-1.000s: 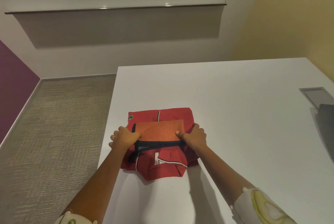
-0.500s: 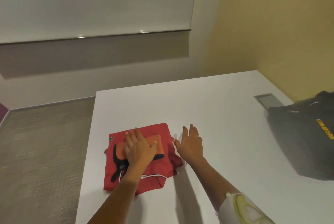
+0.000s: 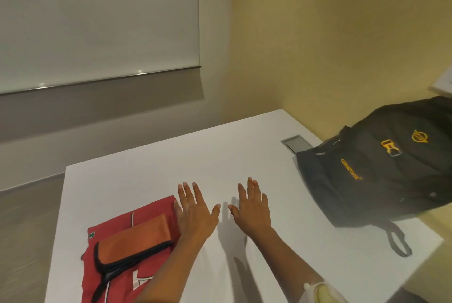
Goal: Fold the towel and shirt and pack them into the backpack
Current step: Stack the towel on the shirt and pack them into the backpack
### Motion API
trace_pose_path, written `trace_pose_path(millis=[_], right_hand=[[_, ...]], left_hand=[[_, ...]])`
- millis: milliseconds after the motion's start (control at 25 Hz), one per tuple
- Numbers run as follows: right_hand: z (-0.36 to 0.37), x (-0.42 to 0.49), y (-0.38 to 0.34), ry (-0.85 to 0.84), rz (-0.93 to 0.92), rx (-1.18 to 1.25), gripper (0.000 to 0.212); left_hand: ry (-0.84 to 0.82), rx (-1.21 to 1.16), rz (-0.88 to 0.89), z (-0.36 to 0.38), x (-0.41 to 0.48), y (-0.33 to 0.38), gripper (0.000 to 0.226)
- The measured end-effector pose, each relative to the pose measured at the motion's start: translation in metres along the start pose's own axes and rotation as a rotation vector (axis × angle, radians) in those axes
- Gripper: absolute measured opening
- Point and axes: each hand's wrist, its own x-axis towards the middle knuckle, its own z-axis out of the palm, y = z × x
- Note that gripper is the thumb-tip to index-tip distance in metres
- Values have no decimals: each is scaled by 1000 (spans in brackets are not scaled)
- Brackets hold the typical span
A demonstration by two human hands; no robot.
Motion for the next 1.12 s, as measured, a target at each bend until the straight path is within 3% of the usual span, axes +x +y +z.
trace_pose_path(millis=[160,640,1120], right_hand=[[-23,6,45,-47,67,14,78],[-117,7,253,99,229,-96,73],[-192,10,468,174,556,-133,77]], left_hand=[[-22,-9,101,-2,1,59,94],[-50,127,430,-17,-6,291,97],[-109,123,695,5,-27,481,88]])
